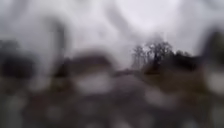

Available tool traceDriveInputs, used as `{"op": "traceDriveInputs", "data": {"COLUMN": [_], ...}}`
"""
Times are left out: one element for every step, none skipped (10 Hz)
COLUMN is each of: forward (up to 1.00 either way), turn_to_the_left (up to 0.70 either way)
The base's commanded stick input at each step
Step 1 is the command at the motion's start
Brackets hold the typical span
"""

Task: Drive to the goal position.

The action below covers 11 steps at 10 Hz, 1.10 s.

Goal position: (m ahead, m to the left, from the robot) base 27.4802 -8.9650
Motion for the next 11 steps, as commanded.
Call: {"op": "traceDriveInputs", "data": {"forward": [0.85, 0.85, 0.85, 0.85, 0.85, 0.85, 0.85, 0.85, 0.85, 0.85, 0.85], "turn_to_the_left": [0.0, 0.0, 0.0, 0.0, 0.0, 0.0, 0.0, 0.0, 0.0, 0.0, 0.0]}}
